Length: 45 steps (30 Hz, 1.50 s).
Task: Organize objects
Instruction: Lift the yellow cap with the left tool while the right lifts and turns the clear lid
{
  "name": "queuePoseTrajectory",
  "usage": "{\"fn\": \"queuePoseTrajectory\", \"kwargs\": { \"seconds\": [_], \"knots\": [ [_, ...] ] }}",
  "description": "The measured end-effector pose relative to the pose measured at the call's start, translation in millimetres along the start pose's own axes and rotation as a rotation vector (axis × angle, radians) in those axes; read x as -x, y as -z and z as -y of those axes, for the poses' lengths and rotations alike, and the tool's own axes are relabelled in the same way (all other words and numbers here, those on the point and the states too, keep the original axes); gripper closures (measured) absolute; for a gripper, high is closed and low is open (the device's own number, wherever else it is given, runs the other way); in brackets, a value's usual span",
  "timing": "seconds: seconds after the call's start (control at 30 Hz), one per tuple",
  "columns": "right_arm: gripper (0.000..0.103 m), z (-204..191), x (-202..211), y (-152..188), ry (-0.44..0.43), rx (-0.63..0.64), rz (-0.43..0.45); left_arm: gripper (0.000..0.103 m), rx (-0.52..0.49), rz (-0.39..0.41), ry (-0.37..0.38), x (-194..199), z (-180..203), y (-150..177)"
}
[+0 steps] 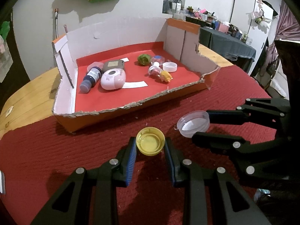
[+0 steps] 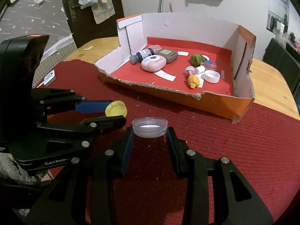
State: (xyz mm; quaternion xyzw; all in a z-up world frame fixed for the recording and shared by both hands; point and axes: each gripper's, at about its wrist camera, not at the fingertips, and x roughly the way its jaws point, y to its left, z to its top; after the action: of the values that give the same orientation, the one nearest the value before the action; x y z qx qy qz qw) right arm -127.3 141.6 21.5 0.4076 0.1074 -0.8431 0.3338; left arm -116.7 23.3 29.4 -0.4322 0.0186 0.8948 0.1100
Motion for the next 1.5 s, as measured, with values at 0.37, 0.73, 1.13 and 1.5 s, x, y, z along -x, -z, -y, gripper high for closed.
{"fn": "queuePoseTrajectory", "kwargs": {
  "seconds": [0.37, 0.73, 1.13, 1.5],
  "knots": [
    [0.069, -5.2, 5.9, 1.2, -0.002, 0.008, 0.01, 0.072, 0.003, 0.011, 0.003, 7.3, 0.6, 1.3],
    [0.069, -7.9, 11.6, -1.0, -0.008, 0.012, 0.024, 0.072, 0.014, 0.02, 0.009, 12.6, -2.2, 1.7],
    [0.069, -4.0, 9.4, 0.2, -0.009, -0.003, 0.014, 0.072, 0.012, 0.019, 0.01, 12.2, -3.4, 2.7],
    [0.08, 3.2, -5.8, 7.9, -0.027, -0.025, -0.037, 0.072, 0.008, -0.001, 0.013, 5.1, -0.9, 3.0]
  ]
}}
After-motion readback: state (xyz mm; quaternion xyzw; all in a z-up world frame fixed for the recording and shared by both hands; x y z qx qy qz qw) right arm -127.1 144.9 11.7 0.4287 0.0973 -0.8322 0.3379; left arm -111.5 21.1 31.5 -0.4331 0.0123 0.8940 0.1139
